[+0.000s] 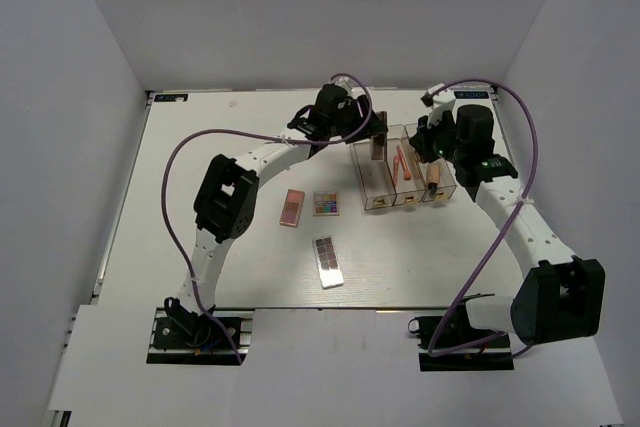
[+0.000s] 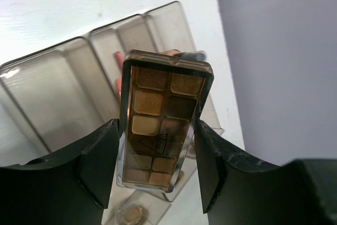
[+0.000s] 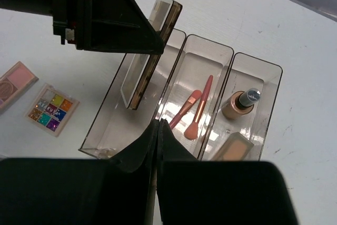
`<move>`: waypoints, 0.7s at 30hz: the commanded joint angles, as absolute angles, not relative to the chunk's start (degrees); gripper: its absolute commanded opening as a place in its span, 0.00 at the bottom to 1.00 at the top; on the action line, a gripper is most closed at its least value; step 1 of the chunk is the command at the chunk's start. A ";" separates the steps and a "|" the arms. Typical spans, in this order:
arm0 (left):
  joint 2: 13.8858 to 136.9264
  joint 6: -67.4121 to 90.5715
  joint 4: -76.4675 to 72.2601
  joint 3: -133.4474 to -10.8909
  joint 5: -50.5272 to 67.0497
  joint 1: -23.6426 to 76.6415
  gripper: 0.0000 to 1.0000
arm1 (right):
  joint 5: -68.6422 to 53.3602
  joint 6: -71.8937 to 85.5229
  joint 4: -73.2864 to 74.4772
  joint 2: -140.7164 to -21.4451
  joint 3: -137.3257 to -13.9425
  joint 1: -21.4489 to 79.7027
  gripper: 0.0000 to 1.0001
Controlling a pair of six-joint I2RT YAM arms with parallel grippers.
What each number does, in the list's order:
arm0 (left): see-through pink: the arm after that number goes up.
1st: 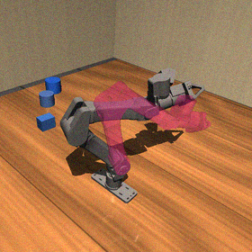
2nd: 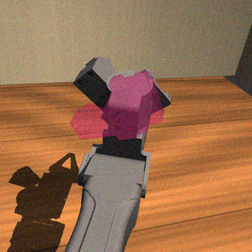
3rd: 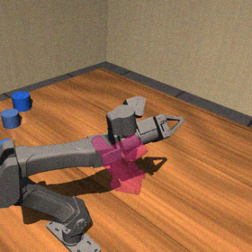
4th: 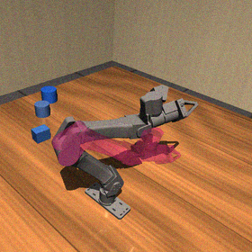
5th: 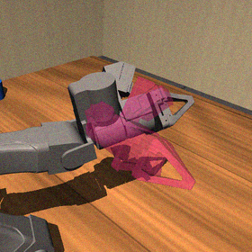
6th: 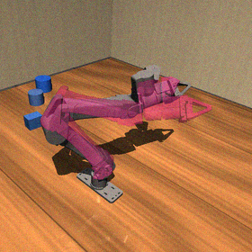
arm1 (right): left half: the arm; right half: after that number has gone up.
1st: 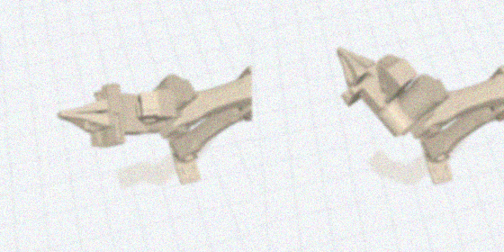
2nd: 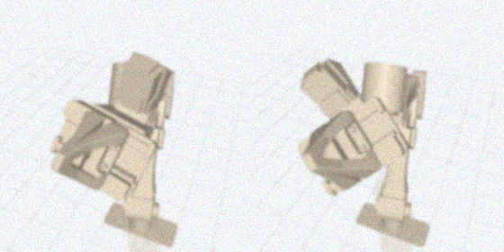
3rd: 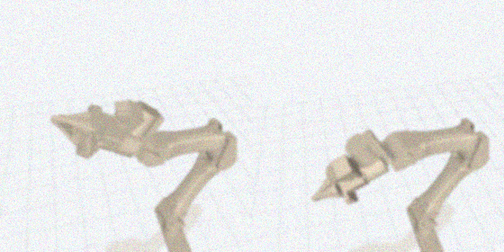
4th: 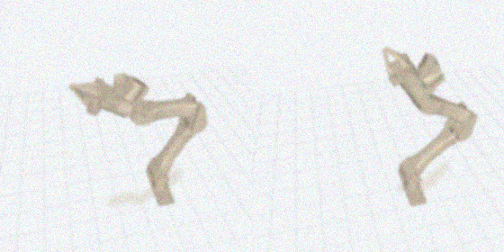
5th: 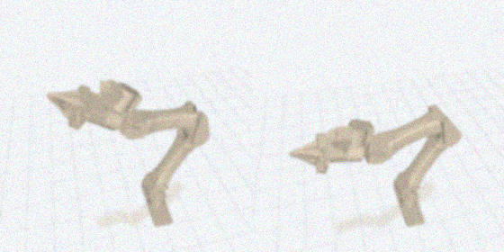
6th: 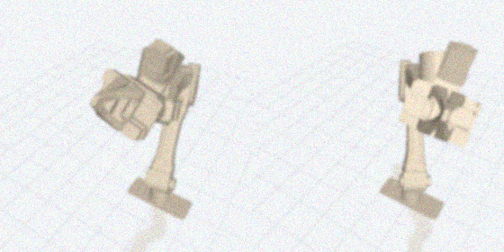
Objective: Organize the makeup
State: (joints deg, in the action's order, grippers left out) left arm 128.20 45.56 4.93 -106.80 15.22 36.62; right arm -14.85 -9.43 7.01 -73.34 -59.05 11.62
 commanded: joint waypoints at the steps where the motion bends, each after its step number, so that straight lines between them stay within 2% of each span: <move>1: 127.88 45.88 9.14 -108.98 11.78 37.00 0.45 | -16.78 -8.53 4.40 -71.28 -58.45 11.16 0.00; 9: 129.37 45.18 12.65 -110.30 11.34 37.00 0.54 | -18.02 -8.26 3.96 -71.72 -58.09 10.46 0.01; 13: 129.29 44.91 13.45 -111.09 10.81 37.00 0.67 | -18.37 -8.17 3.87 -71.98 -58.10 10.46 0.03; 17: 128.59 44.65 13.45 -111.36 10.72 37.00 0.72 | -18.72 -8.35 3.96 -71.98 -57.75 10.37 0.07; 21: 128.15 44.47 13.36 -111.88 10.99 37.00 0.75 | -20.30 -8.79 4.39 -71.98 -57.39 10.46 0.23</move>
